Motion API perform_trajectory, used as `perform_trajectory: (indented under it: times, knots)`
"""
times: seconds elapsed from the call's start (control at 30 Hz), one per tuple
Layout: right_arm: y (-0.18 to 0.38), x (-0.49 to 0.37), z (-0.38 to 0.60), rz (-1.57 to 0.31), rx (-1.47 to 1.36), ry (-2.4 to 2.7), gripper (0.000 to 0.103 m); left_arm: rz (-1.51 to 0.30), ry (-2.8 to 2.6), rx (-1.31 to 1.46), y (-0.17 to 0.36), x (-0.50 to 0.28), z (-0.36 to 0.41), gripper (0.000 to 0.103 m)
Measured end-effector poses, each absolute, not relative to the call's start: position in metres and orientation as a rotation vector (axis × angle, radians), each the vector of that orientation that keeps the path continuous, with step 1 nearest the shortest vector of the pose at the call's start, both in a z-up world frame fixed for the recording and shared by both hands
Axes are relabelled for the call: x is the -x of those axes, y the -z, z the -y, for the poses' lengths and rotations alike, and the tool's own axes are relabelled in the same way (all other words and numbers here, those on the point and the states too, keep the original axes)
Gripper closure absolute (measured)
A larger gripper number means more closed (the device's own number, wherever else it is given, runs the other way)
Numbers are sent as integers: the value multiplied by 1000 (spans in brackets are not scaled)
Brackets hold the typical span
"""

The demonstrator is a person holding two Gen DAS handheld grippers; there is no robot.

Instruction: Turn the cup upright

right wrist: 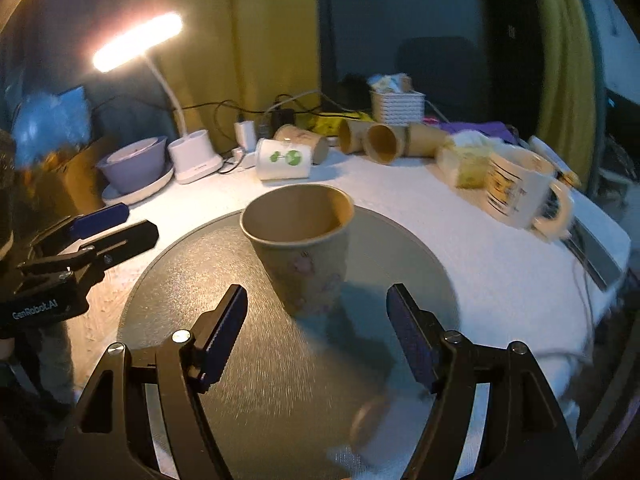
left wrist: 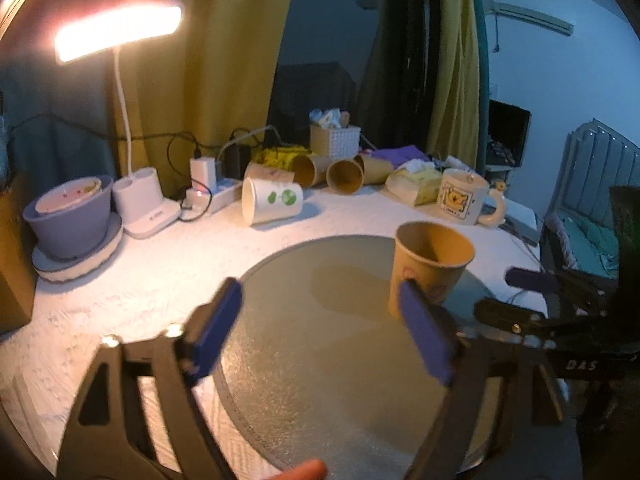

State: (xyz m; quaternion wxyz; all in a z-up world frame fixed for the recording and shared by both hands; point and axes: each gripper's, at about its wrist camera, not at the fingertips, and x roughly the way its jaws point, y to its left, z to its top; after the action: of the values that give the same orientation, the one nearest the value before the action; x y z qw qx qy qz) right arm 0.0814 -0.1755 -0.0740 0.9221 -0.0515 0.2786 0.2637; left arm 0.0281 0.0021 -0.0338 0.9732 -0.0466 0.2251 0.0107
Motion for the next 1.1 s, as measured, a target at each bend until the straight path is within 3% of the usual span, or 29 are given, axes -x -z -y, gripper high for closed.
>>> perform_trajectory:
  times: [0.5,1.1]
  knots:
    - [48,-20,198,-430,119,-405,28,-229,-1,37,2,17,20,14]
    - [11,-2,191,-325,128,-425,28,-143,18,55,-11,35,17,14]
